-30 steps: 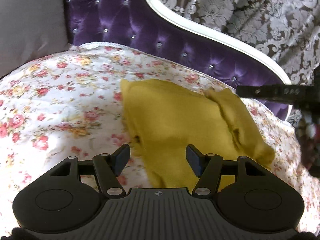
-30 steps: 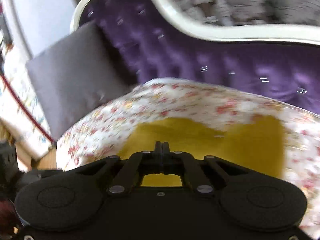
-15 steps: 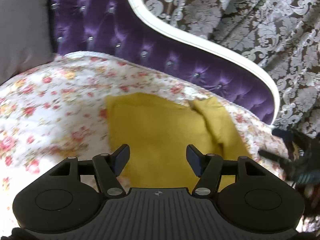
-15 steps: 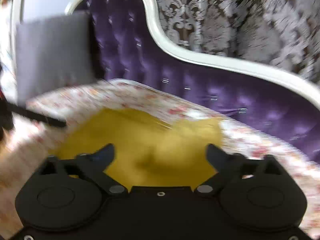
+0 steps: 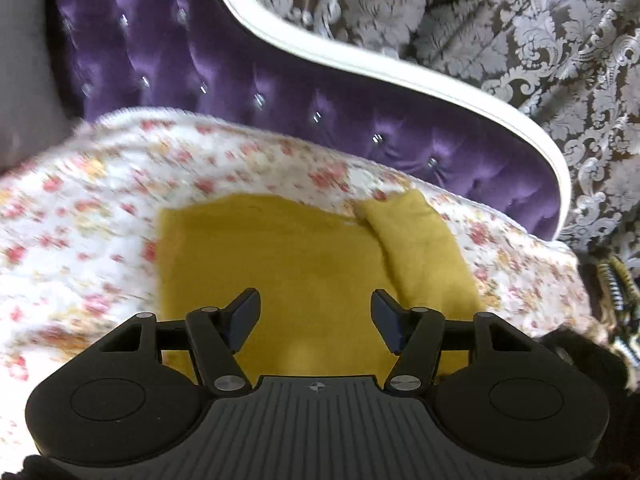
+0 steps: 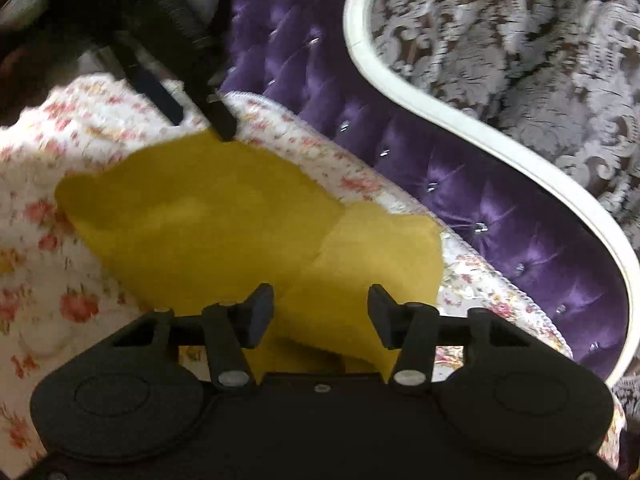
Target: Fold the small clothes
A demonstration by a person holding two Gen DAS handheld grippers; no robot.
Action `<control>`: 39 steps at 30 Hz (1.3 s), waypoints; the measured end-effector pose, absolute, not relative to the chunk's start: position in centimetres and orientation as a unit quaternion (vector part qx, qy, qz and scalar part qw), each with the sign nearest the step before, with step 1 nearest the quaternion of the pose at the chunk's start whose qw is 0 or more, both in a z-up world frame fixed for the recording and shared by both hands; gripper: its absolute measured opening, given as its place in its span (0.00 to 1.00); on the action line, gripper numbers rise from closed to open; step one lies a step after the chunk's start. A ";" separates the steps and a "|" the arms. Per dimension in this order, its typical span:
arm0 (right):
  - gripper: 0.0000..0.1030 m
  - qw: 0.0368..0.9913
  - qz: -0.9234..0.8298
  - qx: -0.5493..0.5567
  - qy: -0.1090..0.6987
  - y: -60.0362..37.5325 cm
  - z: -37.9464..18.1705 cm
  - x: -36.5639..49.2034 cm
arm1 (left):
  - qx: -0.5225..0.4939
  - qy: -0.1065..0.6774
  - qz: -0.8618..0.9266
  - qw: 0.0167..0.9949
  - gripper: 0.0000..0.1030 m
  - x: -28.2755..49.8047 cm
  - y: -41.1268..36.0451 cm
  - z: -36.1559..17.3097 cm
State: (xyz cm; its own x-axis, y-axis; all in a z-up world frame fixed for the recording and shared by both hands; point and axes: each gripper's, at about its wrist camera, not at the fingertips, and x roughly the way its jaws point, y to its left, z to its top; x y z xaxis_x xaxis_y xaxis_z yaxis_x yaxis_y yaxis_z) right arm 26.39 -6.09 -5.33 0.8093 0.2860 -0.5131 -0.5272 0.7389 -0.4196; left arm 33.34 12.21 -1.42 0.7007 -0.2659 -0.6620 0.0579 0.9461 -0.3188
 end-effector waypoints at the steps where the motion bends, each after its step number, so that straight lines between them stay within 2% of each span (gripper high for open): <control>1: 0.55 0.904 0.227 -0.293 0.211 -5.9 -5.7 26.3 | -0.140 0.382 -0.092 0.909 0.57 33.8 11.9 -1.6; 5: 0.52 0.889 0.228 -0.336 0.209 -5.6 -7.4 26.1 | -0.143 0.399 -0.108 0.900 0.57 35.4 10.5 -2.1; 6: 0.46 0.887 0.228 -0.343 0.209 -5.6 -7.7 26.2 | -0.148 0.402 -0.110 0.897 0.57 35.8 10.1 -2.2; 7: 0.32 0.887 0.231 -0.340 0.213 -5.8 -7.9 26.5 | -0.153 0.406 -0.116 0.894 0.57 36.1 9.9 -2.3; 8: 0.24 0.890 0.237 -0.322 0.220 -6.2 -7.7 27.0 | -0.156 0.410 -0.123 0.890 0.57 36.5 9.6 -2.4; 9: 0.17 0.896 0.238 -0.302 0.224 -6.7 -7.4 27.5 | -0.157 0.413 -0.128 0.888 0.57 36.8 9.3 -2.5; 10: 0.15 0.903 0.237 -0.277 0.229 -7.4 -7.0 27.9 | -0.157 0.417 -0.131 0.885 0.57 37.1 9.0 -2.7; 14: 0.13 0.928 0.240 -0.166 0.230 -10.8 -4.9 29.0 | -0.169 0.434 -0.149 0.872 0.58 39.0 7.5 -3.4; 18: 0.13 0.937 0.241 -0.104 0.230 -13.0 -3.8 29.1 | -0.209 0.448 -0.161 0.854 0.58 41.2 6.2 -4.4; 29: 0.13 0.932 0.257 -0.082 0.241 -14.3 -3.9 29.0 | -0.215 0.438 -0.157 0.859 0.57 46.1 2.7 -5.6; 30: 0.13 0.932 0.257 -0.083 0.242 -14.3 -3.9 28.9 | -0.216 0.425 -0.157 0.865 0.40 46.2 2.6 -5.5; 31: 0.13 0.932 0.256 -0.083 0.242 -14.3 -3.9 28.8 | -0.218 0.417 -0.158 0.868 0.08 46.4 2.6 -5.3; 39: 0.13 0.939 0.258 -0.077 0.212 -12.8 -1.1 26.5 | -0.118 0.369 -0.187 0.903 0.08 44.1 2.0 0.3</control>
